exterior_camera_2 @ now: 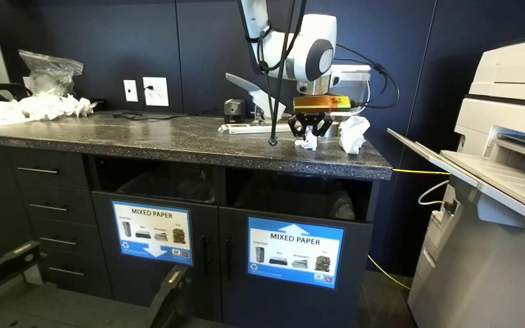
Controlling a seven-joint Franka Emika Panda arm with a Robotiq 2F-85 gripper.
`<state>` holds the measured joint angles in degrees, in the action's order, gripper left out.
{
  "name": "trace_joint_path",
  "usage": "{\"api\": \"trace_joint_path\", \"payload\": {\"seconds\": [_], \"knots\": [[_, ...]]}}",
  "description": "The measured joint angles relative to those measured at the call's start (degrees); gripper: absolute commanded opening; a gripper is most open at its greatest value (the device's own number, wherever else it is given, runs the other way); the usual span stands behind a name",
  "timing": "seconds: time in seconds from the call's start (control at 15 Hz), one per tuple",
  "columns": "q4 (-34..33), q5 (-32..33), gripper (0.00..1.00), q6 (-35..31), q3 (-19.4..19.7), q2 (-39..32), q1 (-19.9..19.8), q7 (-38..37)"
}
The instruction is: Put the tissues into the rubbish bin.
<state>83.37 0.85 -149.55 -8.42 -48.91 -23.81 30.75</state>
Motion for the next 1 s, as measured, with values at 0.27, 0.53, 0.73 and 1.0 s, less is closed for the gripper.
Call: {"api": "trace_joint_path", "payload": {"seconds": [0.27,0.53,0.73,1.0], "knots": [[-0.13,0.29,0.16,4.98,0.69,0.94,1.46,1.35],[3.23,1.06,0.16,6.26,2.33,3.41,4.21,1.45],[9.34,2.67,0.15,6.25,4.44,7.50,6.66,0.93],[20.10,5.70,0.16,6.05,7.18,14.65,9.77,-2.60]]}}
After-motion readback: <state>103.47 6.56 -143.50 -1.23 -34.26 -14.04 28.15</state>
